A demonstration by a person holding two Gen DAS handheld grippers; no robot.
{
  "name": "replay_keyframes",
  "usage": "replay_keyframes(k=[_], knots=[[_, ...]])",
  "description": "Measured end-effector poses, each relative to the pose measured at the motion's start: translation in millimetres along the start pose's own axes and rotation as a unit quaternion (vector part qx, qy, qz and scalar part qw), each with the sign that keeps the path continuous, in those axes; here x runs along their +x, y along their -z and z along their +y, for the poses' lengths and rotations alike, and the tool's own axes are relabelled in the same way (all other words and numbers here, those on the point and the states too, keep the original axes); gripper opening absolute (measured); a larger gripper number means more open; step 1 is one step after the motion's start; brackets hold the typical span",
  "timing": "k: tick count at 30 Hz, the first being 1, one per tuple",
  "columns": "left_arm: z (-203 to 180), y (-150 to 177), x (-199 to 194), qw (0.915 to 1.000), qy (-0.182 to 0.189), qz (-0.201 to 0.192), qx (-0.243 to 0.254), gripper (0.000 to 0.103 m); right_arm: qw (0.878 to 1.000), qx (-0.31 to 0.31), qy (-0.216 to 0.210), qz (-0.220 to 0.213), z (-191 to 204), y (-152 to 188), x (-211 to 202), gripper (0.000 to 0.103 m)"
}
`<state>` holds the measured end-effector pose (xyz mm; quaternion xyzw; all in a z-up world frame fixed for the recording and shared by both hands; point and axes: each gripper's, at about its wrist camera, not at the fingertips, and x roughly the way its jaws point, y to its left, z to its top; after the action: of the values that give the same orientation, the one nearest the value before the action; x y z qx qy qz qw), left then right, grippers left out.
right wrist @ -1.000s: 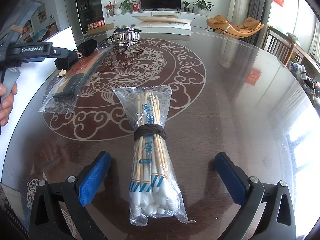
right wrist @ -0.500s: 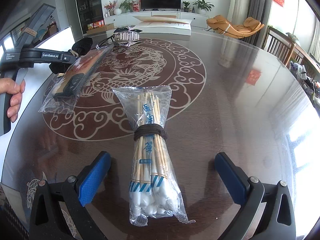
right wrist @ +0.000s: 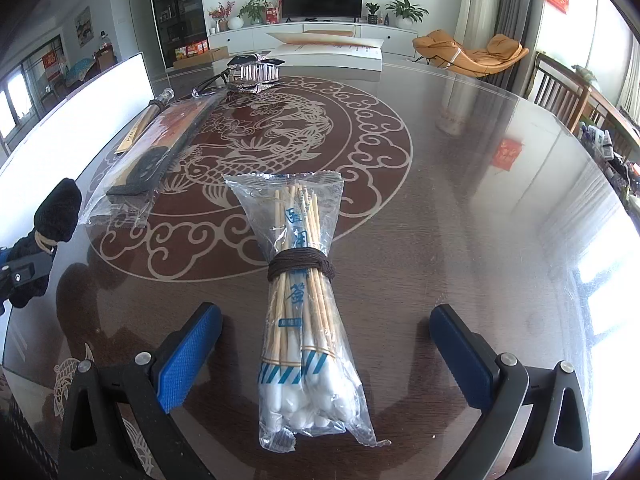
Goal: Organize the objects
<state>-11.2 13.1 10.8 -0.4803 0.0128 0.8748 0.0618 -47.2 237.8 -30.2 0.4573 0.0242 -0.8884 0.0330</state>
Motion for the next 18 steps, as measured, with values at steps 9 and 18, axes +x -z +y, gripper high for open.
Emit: replay_keyframes(k=[9, 18], knots=[[1, 10, 20, 0.9995, -0.029, -0.003, 0.013, 0.083, 1.0, 0.0, 0.0, 0.0, 0, 0, 0, 0.103], [12, 4, 31, 0.9994, -0.029, -0.017, -0.002, 0.103, 1.0, 0.0, 0.0, 0.0, 0, 0, 0, 0.103]])
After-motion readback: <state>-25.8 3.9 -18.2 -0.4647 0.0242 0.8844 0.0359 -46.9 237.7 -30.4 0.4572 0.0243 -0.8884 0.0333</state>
